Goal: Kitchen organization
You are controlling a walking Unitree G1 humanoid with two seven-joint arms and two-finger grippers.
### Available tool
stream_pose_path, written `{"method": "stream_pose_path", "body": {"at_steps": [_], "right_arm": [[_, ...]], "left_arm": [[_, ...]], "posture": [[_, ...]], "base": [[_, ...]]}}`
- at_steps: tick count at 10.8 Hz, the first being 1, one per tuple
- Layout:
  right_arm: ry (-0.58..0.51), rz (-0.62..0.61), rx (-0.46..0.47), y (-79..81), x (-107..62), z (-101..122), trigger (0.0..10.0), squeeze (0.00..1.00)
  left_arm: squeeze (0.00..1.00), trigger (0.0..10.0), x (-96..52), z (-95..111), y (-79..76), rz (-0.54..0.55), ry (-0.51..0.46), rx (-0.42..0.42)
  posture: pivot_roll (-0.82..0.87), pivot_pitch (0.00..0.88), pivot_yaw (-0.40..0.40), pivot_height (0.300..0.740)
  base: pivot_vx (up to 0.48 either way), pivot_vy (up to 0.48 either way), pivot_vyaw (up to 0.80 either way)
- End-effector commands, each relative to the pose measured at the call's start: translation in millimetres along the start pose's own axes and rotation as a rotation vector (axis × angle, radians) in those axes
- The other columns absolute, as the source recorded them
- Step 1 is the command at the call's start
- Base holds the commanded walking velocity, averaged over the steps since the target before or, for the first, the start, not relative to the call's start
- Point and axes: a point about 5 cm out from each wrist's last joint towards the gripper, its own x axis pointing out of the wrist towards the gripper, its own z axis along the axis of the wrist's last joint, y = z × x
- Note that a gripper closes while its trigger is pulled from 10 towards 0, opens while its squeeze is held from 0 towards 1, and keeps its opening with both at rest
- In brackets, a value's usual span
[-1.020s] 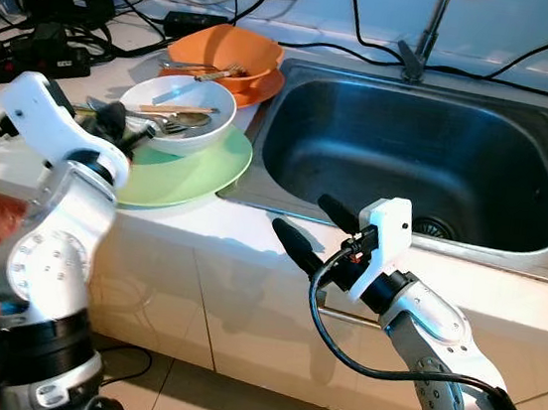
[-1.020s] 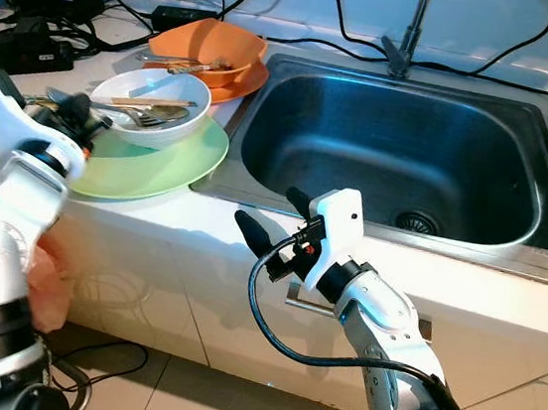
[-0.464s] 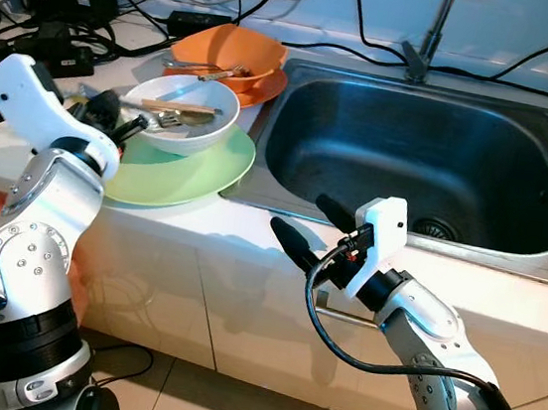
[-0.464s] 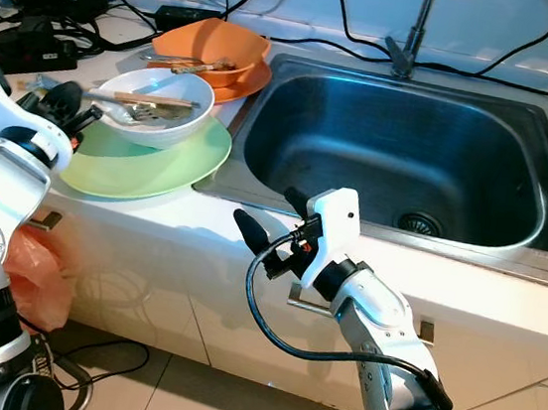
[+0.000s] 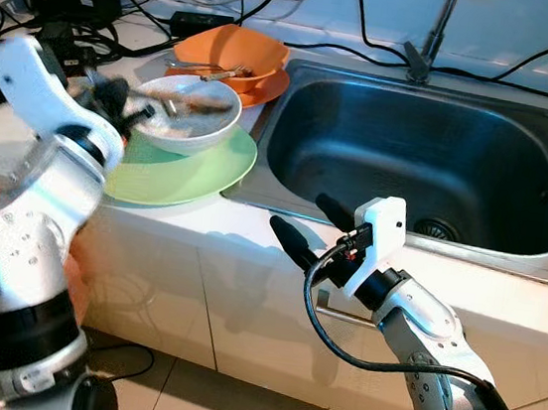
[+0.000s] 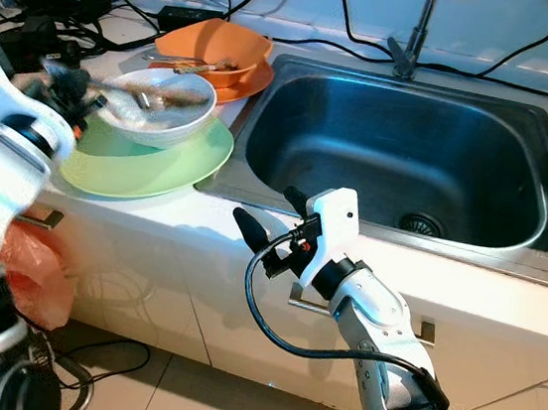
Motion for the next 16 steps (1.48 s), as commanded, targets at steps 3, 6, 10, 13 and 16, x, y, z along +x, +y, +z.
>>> {"method": "stream_pose_path", "body": {"at_steps": [3, 6, 10, 13, 16], "right_arm": [[-0.016, -0.003, -0.014, -1.5, 4.1, 3.0, 10.0, 0.0], [-0.019, -0.004, -0.013, -1.2, 4.8, 2.1, 10.0, 0.0], [-0.017, -0.006, -0.016, -2.9, 3.7, 1.9, 10.0, 0.0], [-0.013, -0.005, -0.016, -3.4, 3.4, 1.1, 10.0, 0.0], [-0.013, 0.002, -0.016, -3.7, 5.3, 0.6, 10.0, 0.0]], "left_arm": [[0.0, 0.0, 2.7, 18.6, -2.0, -0.094, 0.035, 0.138], [0.0, 0.0, 4.1, 14.9, 3.9, -0.08, 0.08, 0.168], [0.0, 0.0, 2.3, 8.6, 7.9, -0.082, 0.147, 0.227], [0.0, 0.0, 1.3, 18.7, 10.3, -0.109, 0.181, 0.282], [0.0, 0.0, -5.6, 29.4, 10.9, -0.178, 0.227, 0.373]], "posture": [[0.15, 0.055, 0.08, 0.74], [0.14, 0.054, 0.085, 0.74], [0.14, 0.056, 0.081, 0.74], [0.15, 0.058, 0.076, 0.74], [0.18, 0.06, 0.07, 0.74]], "base": [[0.0, 0.0, 0.0], [0.0, 0.0, 0.0], [0.0, 0.0, 0.0], [0.0, 0.0, 0.0], [0.0, 0.0, 0.0]]}}
